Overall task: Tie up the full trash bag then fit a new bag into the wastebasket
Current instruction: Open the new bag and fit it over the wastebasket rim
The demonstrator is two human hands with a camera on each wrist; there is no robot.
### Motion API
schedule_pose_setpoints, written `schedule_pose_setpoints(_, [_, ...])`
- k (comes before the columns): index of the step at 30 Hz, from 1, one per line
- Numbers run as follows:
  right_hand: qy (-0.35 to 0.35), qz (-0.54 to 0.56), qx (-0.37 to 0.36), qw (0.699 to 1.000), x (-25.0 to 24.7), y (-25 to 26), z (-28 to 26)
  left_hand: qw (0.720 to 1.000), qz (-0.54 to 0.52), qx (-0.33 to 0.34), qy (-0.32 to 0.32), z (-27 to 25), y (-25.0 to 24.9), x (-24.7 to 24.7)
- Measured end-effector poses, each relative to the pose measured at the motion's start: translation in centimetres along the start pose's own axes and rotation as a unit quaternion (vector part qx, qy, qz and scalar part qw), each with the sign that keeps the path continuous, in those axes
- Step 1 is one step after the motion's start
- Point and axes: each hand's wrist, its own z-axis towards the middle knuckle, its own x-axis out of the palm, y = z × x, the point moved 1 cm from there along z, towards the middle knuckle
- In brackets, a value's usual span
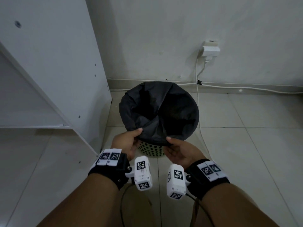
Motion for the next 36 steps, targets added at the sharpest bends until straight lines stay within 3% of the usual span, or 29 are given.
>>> schedule_pose_setpoints(4, [-0.009, 0.041, -0.016, 0.999, -1.7, 1.3, 0.5, 0.999, 0.024, -0.017, 0.019, -0.1, -2.2, 0.2])
schedule_pose_setpoints(12, [0.011, 0.100, -0.019, 0.995, -1.2, 1.8, -0.1, 0.999, 0.023, 0.035, 0.007, -0.2, -1.7, -0.2])
schedule_pose_setpoints(19, [0.032, 0.065, -0.005, 0.997, 0.9, -1.4, -0.1, 0.998, 0.013, 0.060, -0.016, -1.6, 1.7, 0.3])
schedule_pose_setpoints(23, [0.019, 0.030, -0.018, 0.999, 0.3, 0.0, -0.5, 0.997, 0.041, 0.069, -0.021, -0.3, 0.5, -0.5])
schedule_pose_setpoints(28, [0.014, 0.023, -0.004, 1.000, -1.2, 2.3, -0.4, 0.997, 0.073, 0.033, 0.009, 0.7, -1.6, -1.1])
schedule_pose_setpoints(36, [0.002, 0.054, 0.005, 0.999, 1.1, -0.4, -0.8, 0.999, -0.021, 0.029, 0.002, -0.5, 1.6, -0.7])
